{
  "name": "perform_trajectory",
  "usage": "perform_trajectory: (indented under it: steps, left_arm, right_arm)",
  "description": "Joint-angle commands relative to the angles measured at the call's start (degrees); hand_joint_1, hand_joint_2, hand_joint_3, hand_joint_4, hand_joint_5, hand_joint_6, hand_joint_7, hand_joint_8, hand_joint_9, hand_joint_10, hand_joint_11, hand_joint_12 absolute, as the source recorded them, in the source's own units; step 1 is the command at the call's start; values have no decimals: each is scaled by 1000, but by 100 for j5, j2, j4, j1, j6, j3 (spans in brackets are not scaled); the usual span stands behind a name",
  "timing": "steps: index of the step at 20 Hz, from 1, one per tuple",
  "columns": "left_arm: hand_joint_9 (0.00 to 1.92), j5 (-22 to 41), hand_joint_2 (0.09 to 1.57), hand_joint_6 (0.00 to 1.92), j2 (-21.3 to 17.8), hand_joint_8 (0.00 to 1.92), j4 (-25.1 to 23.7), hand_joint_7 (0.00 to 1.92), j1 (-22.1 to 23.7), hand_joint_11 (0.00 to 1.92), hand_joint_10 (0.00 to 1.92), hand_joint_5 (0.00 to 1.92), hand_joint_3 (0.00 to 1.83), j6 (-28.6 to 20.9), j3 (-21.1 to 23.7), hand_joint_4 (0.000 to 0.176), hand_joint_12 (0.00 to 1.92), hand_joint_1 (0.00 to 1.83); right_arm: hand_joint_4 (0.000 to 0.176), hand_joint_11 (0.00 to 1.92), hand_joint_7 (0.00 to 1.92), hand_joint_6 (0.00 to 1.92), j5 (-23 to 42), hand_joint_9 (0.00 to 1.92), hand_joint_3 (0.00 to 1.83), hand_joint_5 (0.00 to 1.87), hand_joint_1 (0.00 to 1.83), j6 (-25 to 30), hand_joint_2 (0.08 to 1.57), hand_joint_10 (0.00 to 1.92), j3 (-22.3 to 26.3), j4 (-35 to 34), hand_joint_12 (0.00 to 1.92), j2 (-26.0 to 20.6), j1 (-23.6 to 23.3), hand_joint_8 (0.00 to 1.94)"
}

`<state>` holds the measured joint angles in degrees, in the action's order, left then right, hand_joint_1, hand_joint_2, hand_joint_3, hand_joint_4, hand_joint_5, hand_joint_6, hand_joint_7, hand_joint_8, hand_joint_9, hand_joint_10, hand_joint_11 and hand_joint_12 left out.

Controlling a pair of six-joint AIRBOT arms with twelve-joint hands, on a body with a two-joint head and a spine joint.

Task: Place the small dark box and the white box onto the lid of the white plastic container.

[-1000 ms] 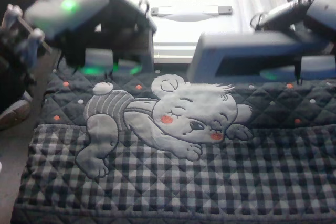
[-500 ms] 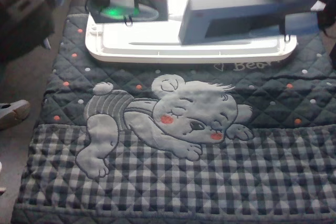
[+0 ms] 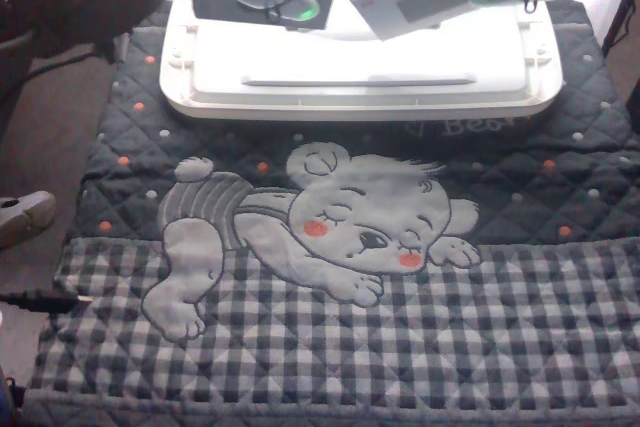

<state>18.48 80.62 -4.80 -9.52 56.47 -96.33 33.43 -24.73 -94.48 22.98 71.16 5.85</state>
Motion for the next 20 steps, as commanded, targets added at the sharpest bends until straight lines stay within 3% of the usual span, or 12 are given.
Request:
perform_trajectory:
  steps: [1,2,3,4,5,6,7,10,17,18,19,20]
  left_arm:
    - [1047,469,1074,767,16,815,39,1015,71,864,1123,1040,1,24,-65,0,1285,1374]
    - [624,463,1051,337,27,300,75,672,70,369,468,751,0,23,-87,0,1035,1325]
    - [257,461,988,121,20,73,110,344,68,73,165,475,0,23,-89,46,545,1275]
    - [108,447,949,32,8,14,122,195,68,14,46,344,0,23,-89,99,215,1224]
    - [23,446,936,6,-8,2,125,93,66,2,9,236,0,23,-76,137,58,1113]
    - [4,456,910,0,-34,0,124,18,57,0,1,100,0,26,-43,168,11,1032]
    - [0,474,866,0,-51,0,124,3,40,0,0,31,0,26,-23,174,1,1041]
    - [0,511,851,0,-124,0,126,0,-10,0,0,0,0,26,89,176,0,909]
    - [0,999,839,0,-577,0,44,0,-67,24,0,0,0,42,675,176,12,1020]
    - [0,1142,825,0,-698,0,44,0,-88,15,0,0,0,46,820,137,8,984]
    - [0,1289,827,0,-799,0,42,0,-118,7,0,0,0,46,947,129,5,997]
    - [0,1472,821,0,-927,0,26,0,-141,44,0,0,0,48,1113,94,21,985]
  right_arm:
    - [0,771,954,809,453,811,2,876,1348,-16,1152,1398,-70,-225,1511,-99,-86,1156]
    - [0,407,769,1006,414,558,0,910,1195,-16,1144,785,-67,-224,1305,-99,-86,527]
    - [7,105,391,403,412,286,0,490,1141,-15,1036,312,-58,-224,965,-99,-86,142]
    - [89,20,222,124,412,175,0,359,1094,-15,973,103,-33,-224,700,-100,-86,28]
    - [150,3,81,26,412,68,0,246,1070,-15,936,22,-22,-223,422,-101,-86,21]
    - [171,0,15,6,412,13,0,74,1012,-15,893,4,-20,-223,187,-101,-86,3]
    - [175,0,2,0,413,2,3,14,898,-15,910,0,-14,-223,37,-102,-86,0]
    - [176,0,0,0,412,0,0,0,878,-15,868,0,34,-219,0,-104,-85,0]
    - [176,0,0,0,477,0,0,0,921,-16,831,0,452,15,0,-466,-85,0]
    - [176,0,0,0,543,0,0,0,864,-16,843,0,546,38,0,-565,-85,0]
    - [176,0,0,0,659,0,0,0,841,-16,837,0,622,38,0,-668,-85,0]
    - [176,0,0,0,830,0,0,0,846,-15,824,0,721,38,0,-800,-84,0]
